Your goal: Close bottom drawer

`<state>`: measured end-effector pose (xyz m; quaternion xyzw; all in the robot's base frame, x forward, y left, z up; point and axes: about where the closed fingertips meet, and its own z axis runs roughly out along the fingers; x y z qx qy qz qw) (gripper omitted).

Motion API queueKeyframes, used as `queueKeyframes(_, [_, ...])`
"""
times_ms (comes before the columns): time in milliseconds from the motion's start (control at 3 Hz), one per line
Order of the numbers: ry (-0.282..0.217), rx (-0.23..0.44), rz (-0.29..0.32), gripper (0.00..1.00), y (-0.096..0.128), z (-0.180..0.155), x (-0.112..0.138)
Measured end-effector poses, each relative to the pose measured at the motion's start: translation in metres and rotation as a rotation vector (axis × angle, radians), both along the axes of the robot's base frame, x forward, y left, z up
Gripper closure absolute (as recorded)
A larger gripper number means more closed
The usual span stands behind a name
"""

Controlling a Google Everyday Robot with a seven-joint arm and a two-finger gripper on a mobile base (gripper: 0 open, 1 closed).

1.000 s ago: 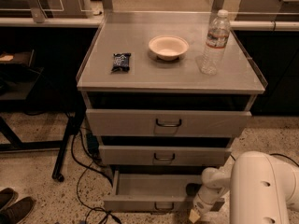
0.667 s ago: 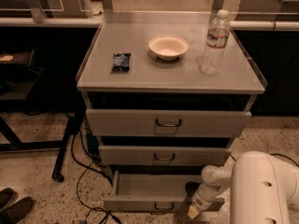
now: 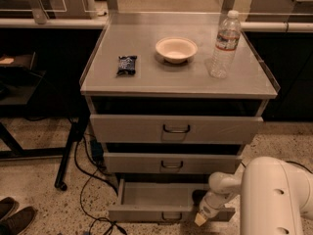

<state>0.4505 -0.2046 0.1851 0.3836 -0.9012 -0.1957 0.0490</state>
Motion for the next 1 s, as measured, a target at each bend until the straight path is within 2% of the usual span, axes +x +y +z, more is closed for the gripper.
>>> queueKeyframes(1000, [0.0,0.0,0.0,0.13,0.0,0.0,-0.0001])
